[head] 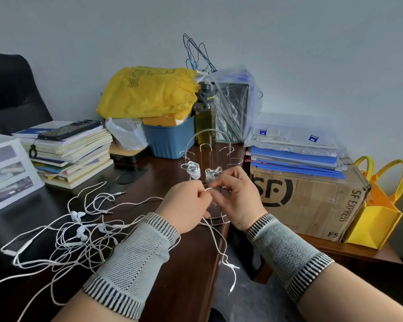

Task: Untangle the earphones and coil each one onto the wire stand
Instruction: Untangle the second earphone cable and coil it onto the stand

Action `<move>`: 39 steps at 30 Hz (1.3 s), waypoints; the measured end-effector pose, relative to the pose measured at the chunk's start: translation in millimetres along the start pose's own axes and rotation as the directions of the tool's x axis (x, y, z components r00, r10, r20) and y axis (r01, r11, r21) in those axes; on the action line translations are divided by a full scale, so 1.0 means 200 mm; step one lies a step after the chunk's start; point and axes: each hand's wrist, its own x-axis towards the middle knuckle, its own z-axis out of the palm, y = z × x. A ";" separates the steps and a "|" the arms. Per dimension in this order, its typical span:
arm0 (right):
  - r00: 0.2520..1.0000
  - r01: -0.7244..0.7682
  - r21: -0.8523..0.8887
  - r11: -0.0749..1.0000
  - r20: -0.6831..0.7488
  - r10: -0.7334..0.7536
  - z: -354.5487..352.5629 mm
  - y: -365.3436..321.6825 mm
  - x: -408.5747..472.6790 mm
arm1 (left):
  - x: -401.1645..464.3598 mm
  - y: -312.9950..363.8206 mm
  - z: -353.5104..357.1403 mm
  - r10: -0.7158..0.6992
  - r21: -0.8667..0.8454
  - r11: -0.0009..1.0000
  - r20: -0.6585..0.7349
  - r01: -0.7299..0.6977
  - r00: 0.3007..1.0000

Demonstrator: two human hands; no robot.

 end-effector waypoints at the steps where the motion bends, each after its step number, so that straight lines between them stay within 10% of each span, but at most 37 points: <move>1: 1.000 -0.018 0.016 1.000 -0.013 0.018 0.00 0.00 0.00 | -0.01 -0.01 -0.01 -0.058 -0.155 0.986 0.022 0.061 0.998; 9: 0.925 -0.332 0.395 0.856 -0.042 0.378 0.00 -0.02 0.02 | -0.03 -0.05 -0.06 -0.152 -0.799 0.592 0.022 0.109 0.988; 18: 0.759 -0.490 0.689 0.535 0.035 0.650 0.01 -0.03 0.07 | 0.09 0.05 0.09 -0.324 -0.666 0.737 -0.203 0.112 0.924; 39: 0.676 -0.620 0.569 0.539 0.041 0.735 0.01 -0.03 0.13 | 0.06 -0.03 0.15 -0.243 -0.513 0.853 -0.223 0.098 0.944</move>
